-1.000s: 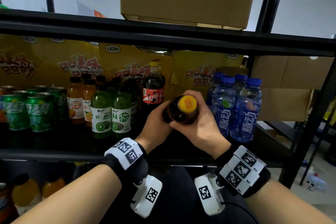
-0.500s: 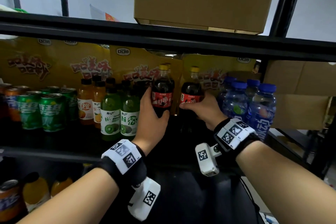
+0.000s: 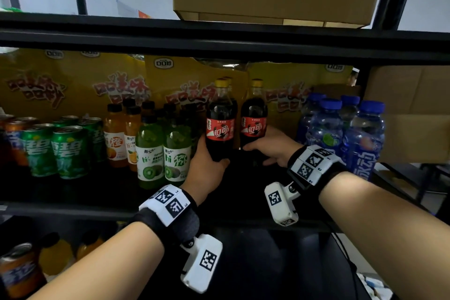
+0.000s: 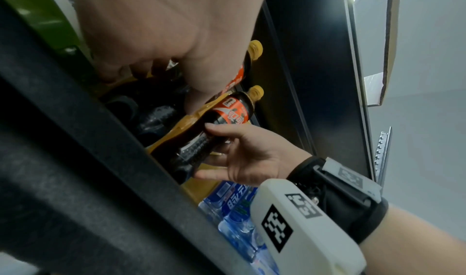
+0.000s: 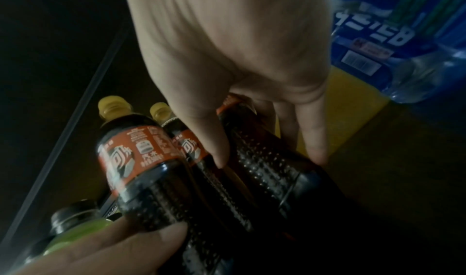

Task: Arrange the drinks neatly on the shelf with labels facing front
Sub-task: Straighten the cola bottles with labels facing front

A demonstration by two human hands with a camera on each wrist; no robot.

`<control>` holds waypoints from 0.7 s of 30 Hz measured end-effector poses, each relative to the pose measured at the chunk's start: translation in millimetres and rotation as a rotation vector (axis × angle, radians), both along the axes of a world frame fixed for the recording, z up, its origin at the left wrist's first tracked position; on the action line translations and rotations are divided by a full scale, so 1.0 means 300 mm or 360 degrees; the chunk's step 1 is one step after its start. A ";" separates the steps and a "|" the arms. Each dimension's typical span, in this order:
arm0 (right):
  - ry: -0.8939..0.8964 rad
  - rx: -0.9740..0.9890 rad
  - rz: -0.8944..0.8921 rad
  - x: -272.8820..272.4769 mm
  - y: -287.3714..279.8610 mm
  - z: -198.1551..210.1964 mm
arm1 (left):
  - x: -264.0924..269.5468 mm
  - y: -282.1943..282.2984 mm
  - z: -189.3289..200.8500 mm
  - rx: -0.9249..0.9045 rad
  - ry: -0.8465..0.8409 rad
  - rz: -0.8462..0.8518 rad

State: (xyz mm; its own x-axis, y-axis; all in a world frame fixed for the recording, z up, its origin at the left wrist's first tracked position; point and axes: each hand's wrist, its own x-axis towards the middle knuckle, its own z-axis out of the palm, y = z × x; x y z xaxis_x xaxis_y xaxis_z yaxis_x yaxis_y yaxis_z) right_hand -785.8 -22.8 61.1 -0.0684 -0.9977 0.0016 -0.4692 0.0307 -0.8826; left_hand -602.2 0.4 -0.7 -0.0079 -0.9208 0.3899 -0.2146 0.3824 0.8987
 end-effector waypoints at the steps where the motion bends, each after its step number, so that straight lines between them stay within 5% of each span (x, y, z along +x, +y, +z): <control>1: 0.0010 0.0002 0.0005 0.008 -0.006 0.001 | 0.000 -0.001 0.000 0.0023 0.0010 -0.0011; 21: 0.0058 -0.0084 0.0138 0.054 -0.009 -0.012 | 0.013 0.018 0.025 0.0232 -0.0011 -0.0108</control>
